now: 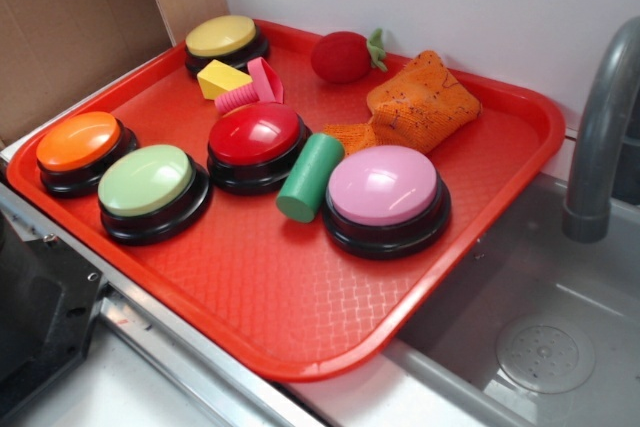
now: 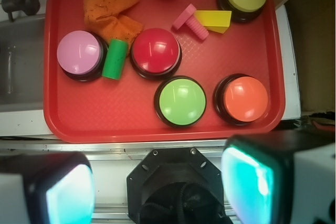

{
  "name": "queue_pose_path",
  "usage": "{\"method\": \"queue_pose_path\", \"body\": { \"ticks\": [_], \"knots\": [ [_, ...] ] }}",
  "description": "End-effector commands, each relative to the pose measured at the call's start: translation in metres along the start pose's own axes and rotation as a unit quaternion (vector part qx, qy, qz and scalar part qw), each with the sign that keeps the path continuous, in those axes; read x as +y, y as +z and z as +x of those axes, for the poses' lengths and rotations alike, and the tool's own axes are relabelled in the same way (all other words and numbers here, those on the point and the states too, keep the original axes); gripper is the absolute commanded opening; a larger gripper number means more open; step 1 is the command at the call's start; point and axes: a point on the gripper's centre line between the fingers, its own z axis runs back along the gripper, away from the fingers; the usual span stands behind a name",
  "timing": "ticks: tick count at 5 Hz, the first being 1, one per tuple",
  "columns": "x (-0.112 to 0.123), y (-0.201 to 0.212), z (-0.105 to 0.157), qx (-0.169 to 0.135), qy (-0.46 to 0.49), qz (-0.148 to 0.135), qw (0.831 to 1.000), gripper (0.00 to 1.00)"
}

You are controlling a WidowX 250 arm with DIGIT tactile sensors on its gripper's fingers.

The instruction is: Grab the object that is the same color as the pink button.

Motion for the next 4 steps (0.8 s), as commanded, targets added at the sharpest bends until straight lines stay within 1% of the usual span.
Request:
{"method": "queue_pose_path", "body": {
  "ticks": [1, 2, 3, 4],
  "knots": [
    [0.000, 0.000, 0.000, 0.000, 0.000, 0.000, 1.000, 1.00],
    [0.000, -0.019, 0.023, -0.011, 0.059, -0.017, 0.998, 1.00],
    [0.006, -0.039, 0.048, -0.006, 0.116, -0.025, 0.993, 1.00],
    [0.018, -0.070, 0.083, -0.016, 0.230, -0.035, 0.972, 1.00]
  ]
}}
